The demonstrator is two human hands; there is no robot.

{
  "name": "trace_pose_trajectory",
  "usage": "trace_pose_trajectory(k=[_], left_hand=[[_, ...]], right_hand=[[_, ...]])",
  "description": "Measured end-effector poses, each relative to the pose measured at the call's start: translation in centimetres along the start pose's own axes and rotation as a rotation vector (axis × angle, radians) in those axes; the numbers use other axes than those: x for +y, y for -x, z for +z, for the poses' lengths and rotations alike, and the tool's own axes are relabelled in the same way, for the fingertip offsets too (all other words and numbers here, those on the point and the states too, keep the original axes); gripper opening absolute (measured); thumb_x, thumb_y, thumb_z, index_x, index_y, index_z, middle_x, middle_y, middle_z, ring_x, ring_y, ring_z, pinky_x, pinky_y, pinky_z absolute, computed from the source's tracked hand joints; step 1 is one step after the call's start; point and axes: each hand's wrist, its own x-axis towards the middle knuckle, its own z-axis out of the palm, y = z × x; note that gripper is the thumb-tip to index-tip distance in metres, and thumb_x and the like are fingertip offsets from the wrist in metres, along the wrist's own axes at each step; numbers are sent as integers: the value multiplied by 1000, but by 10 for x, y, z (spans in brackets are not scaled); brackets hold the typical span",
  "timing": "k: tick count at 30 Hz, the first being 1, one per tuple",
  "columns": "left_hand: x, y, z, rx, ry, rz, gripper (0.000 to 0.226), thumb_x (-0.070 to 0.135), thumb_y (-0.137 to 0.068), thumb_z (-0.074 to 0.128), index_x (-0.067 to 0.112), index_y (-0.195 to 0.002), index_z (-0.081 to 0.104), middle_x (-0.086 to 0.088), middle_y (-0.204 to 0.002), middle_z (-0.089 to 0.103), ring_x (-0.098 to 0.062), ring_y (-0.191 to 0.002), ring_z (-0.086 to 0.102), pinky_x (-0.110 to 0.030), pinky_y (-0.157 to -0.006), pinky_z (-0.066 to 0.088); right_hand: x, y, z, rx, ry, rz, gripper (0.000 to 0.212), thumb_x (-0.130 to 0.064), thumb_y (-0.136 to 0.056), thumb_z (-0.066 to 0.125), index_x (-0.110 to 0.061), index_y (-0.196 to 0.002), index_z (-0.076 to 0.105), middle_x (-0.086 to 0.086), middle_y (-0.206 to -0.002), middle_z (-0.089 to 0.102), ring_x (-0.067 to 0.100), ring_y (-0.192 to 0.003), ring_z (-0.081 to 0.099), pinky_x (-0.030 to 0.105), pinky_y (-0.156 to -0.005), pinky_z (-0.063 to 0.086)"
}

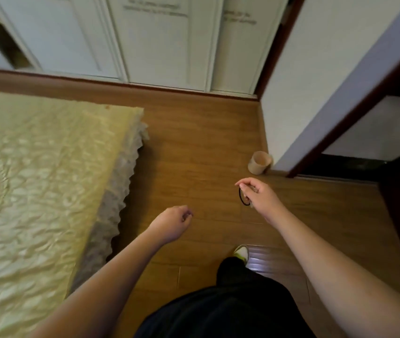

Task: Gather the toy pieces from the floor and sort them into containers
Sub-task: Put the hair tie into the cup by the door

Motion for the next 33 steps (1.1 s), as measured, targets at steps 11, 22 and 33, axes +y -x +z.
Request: trace_pose_trajectory(k=[11,22,33], left_hand=[[124,-163,5,36,-412,46,34,42,-95,38,28,-123,51,0,-121,57,-24,-109,56,-41,-83,48],[227,-271,15,121,-555,130,45,41,-95,40,23,-136,40,-3,-137,48,-25,-127,42,-44,-100,40],[236,-384,-2,29,-519,152,38,40,-95,39,22,-128,48,-2,-133,48,-23,-127,41,-40,-101,38]], right_hand=[[65,-111,-133,22,-67,203,23,-54,-92,45,-44,-79,61,-15,-79,60,10,-82,59,27,-66,41],[109,-218,-225,-118,-98,321,26,-25,-100,34,-32,-93,57,1,-98,57,18,-87,56,27,-67,42],[114,-335,-254,-111,46,362,16,-32,-99,38,-40,-105,50,-11,-99,56,8,-85,55,24,-60,39]])
